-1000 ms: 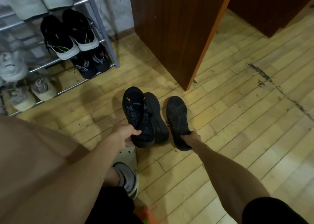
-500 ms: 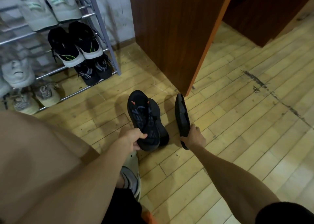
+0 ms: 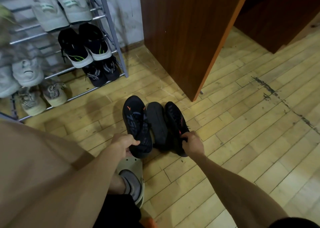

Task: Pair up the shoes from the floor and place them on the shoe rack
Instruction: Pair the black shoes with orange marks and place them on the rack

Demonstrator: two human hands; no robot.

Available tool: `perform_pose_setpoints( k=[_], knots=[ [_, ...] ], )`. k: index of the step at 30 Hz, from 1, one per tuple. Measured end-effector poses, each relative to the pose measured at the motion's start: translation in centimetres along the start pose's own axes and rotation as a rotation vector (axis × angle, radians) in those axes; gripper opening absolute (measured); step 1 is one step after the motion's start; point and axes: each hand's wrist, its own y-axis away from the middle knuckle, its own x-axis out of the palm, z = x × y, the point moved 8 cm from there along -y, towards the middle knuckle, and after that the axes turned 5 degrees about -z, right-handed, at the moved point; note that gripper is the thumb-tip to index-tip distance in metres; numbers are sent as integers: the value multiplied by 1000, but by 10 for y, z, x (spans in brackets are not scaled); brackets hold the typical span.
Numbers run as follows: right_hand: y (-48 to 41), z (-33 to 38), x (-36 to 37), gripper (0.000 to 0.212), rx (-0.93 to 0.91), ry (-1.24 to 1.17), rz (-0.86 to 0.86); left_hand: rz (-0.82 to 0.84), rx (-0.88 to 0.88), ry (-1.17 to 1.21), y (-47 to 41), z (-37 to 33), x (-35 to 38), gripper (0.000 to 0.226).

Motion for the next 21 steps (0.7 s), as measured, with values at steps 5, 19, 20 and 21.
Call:
perform_pose_setpoints(
  k=[5, 19, 20, 21],
  knots=[
    [-16, 15, 6, 51, 33, -17, -5, -38, -6, 5, -6, 5, -9, 32],
    [-6, -50, 17, 84, 568, -189, 160, 21, 1, -58, -9, 3, -4, 22],
    [-3, -55, 11, 83, 561, -116, 130, 36, -5, -58, -7, 3, -1, 22],
    [1, -60, 5, 82, 556, -47, 98, 48, -8, -62, -5, 2, 1, 23]
  ],
)
